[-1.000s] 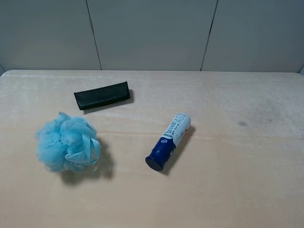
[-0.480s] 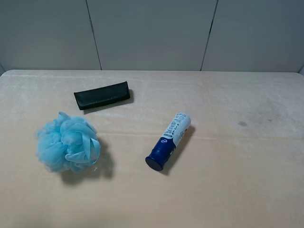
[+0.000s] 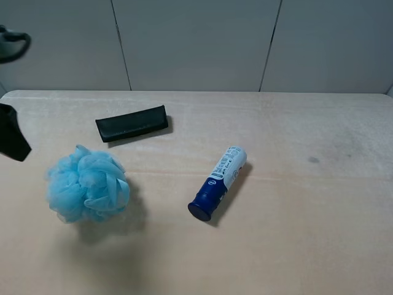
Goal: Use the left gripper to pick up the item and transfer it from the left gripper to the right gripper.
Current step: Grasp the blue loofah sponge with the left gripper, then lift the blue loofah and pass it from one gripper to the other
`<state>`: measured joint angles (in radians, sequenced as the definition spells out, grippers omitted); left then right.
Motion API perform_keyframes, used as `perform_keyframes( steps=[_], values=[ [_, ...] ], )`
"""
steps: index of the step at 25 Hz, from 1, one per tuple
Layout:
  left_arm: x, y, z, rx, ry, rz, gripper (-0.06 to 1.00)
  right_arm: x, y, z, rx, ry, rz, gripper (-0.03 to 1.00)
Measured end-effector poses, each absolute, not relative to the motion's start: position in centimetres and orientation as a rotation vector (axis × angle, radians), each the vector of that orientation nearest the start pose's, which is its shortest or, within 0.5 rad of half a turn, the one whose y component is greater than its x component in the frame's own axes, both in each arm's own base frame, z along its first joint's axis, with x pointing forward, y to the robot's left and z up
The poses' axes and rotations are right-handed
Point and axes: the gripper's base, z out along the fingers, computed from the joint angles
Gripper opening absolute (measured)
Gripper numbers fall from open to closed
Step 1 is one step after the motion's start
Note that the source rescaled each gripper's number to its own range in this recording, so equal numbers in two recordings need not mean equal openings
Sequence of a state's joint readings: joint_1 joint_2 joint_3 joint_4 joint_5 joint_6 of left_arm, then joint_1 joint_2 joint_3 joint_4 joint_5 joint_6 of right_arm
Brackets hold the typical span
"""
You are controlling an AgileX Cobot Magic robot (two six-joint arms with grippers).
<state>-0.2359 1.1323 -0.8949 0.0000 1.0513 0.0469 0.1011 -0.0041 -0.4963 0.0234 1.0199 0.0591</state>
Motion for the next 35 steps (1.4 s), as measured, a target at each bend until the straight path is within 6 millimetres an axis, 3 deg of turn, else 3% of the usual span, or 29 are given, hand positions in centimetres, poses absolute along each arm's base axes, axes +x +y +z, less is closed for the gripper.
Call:
perform_keyframes(
  steps=[4, 10, 15, 20, 24, 28, 29, 35],
  values=[
    [21.8, -7.4, 26.7, 0.524, 2.761, -0.066, 0.92, -0.4, 0.1, 28.0, -0.043, 2.005, 0.13, 1.0],
    [23.6, -11.2, 21.9, 0.703, 2.859, -0.059, 0.92, -0.4, 0.1, 28.0, -0.043, 2.005, 0.13, 1.0],
    [24.6, -12.2, 18.1, 0.75, 2.972, -0.025, 0.92, -0.4, 0.1, 28.0, -0.043, 2.005, 0.13, 1.0],
    [25.5, -12.6, 15.7, 0.75, 2.99, -0.02, 0.88, -0.4, 0.1, 28.0, -0.043, 2.005, 0.13, 1.0],
    [26.1, -12.9, 14.7, 0.743, 2.967, -0.028, 0.7, -0.4, 0.1, 28.0, -0.043, 2.005, 0.13, 1.0],
    [26.3, -13.0, 14.6, 0.738, 2.945, -0.035, 0.24, -0.4, 0.1, 28.0, -0.043, 2.005, 0.13, 1.0],
    [26.3, -13.0, 14.6, 0.738, 2.945, -0.035, 0.17, -0.4, 0.1, 28.0, -0.043, 2.005, 0.13, 1.0],
    [26.4, -13.1, 14.6, 0.737, 2.942, -0.036, 0.12, -0.4, 0.1, 28.0, -0.043, 2.005, 0.13, 1.0]
  ],
)
